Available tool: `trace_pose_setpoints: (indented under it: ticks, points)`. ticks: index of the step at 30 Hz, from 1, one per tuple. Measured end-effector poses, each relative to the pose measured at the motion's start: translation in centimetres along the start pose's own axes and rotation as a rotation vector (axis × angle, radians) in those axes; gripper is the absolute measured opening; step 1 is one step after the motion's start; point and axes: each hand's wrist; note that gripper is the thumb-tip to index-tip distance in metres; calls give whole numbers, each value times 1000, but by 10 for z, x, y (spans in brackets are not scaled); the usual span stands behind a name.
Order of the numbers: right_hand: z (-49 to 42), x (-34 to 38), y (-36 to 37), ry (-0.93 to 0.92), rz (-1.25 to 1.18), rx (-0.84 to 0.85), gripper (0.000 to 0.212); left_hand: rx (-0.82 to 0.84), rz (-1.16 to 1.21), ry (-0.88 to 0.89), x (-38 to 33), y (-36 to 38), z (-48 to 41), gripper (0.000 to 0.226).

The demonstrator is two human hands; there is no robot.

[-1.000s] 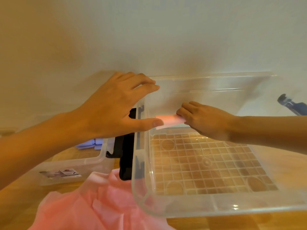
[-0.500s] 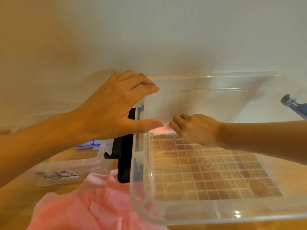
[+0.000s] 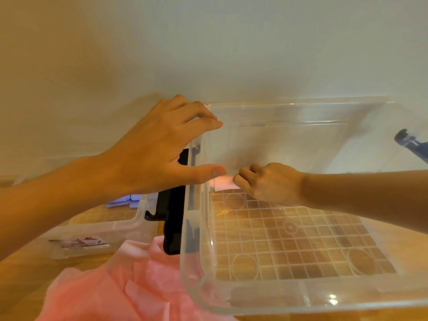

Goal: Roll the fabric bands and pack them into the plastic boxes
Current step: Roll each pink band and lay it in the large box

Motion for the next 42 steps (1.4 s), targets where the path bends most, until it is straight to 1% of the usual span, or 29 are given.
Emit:
trace_pose_setpoints:
  ticks: [4, 7, 9, 12, 13, 18, 21, 22, 24, 28, 29, 31, 35, 37, 40, 42]
  points:
    - [1, 5, 6, 15, 45, -32, 23, 4, 2, -4, 0, 0, 1, 96]
    - [0, 7, 8, 9, 52, -16, 30, 1, -11, 4, 0, 0, -1, 96]
    - [1, 7, 9, -1, 39, -24, 30, 2, -15, 5, 0, -1, -1, 96]
    - [0, 6, 5, -11, 4, -20, 49, 7, -15, -8, 1, 0, -1, 97]
    - [0, 6, 4, -22, 1, -10, 51, 8, -14, -10, 1, 0, -2, 97]
    - [-5, 4, 0, -30, 7, 28, 43, 2, -15, -3, 1, -1, -1, 96]
    - [-9, 5, -3, 6, -13, 32, 48, 0, -14, 3, 1, -1, -2, 95]
    - [-11, 5, -4, 20, -5, 24, 47, 1, -15, 3, 1, -1, -2, 95]
    - [-15, 4, -4, 45, -11, 20, 40, 5, -15, 0, 1, -1, -2, 96]
    - [-26, 1, -9, 63, -31, 88, 22, 5, -8, -4, 1, -1, -1, 96]
    - [-28, 0, -10, 74, -31, 101, 20, 5, -6, -6, 1, -1, -1, 95]
    - [-33, 0, -12, 85, -52, 144, 28, 7, -2, -4, 1, -1, -1, 94]
    - [-35, 2, -9, 92, -94, 172, 29, 5, -4, 6, 0, -1, 0, 92]
    - [-36, 0, -11, 97, -113, 189, 34, 9, -14, 4, 0, -1, -2, 92]
    - [-35, -9, -25, 104, -142, 165, 46, 8, -40, 5, 1, -5, -5, 93]
    - [-33, -17, -40, 78, -149, 149, 53, 15, -63, 1, 1, -7, -6, 93]
Point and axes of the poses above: each hand's wrist, its own z-axis away from the middle knuckle, its own y-axis out of the palm, x = y × z, and after that the axes turned 14 degrees about -y, right-handed
